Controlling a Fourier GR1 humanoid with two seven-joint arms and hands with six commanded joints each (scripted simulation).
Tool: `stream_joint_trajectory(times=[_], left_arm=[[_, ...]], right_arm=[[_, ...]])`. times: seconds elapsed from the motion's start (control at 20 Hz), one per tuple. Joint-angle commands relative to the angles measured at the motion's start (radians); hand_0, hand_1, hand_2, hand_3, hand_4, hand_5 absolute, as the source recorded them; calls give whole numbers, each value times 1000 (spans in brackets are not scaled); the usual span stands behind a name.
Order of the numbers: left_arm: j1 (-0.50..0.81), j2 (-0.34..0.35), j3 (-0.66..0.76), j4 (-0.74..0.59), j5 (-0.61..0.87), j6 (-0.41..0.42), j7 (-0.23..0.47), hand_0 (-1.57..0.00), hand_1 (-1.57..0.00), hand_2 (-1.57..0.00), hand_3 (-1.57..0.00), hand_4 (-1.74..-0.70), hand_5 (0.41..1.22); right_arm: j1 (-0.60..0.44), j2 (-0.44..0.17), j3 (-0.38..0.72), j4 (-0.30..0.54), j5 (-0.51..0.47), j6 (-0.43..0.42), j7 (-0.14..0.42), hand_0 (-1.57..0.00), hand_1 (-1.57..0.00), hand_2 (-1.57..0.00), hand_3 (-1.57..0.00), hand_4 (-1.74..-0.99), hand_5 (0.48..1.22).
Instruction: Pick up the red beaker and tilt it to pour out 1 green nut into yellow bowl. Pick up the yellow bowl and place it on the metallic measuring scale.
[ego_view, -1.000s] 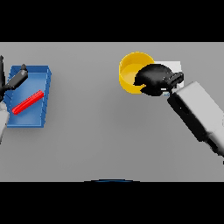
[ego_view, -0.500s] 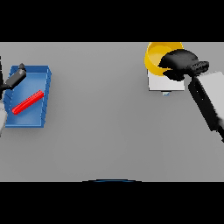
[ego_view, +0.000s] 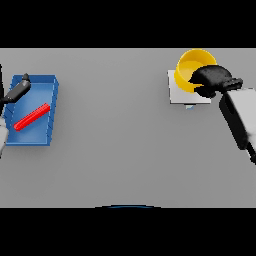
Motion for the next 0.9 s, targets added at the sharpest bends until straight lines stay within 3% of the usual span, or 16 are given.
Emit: stream_joint_trajectory(times=[0.0,0.2,0.25,0.3,0.4,0.45,0.55,0.65,0.85], left_arm=[[-2,-1,-1,-1,-2,1,3,1,1,1,1,-728,675],[-1,-4,-7,14,-11,7,-5,1,1,1,1,-723,669],[-15,-5,-7,31,-14,7,-6,1,1,1,1,-722,668],[-15,-13,-15,19,-20,12,-2,1,1,1,1,-724,667],[-21,-9,-16,10,-20,3,12,1,1,1,1,-724,671],[-13,-8,-16,17,-19,3,4,1,1,1,1,-722,671],[-28,-6,-13,31,-20,1,10,1,1,1,1,-719,668],[-39,-16,-13,54,-20,11,-9,1,1,1,1,-718,666],[-19,-8,-9,36,-16,9,-9,1,1,1,1,-723,663]], right_arm=[[-7,8,-3,24,-1,-5,-12,-1571,-1571,-1362,-1338,-1741,1221],[-30,18,-18,88,-5,-32,-51,-1501,-1571,-1330,-1463,-1741,1221],[-32,23,-16,86,-3,-28,-35,-1464,-1571,-1335,-1451,-1741,1221],[-30,25,-15,88,-3,-27,-40,-1448,-1501,-1382,-1390,-1734,1221],[-32,30,-21,99,-5,-30,-43,-1492,-1484,-1450,-1097,-1737,1221],[-31,33,-22,99,-7,-23,-38,-1439,-1337,-1286,-990,-1688,1221],[-30,34,-17,82,-3,-9,-14,-990,-882,-921,-796,-1629,1080],[-33,31,3,84,15,0,-24,-634,-564,-660,-661,-1593,987],[-39,27,20,93,31,-3,-64,-259,-230,-305,-464,-1554,891]])
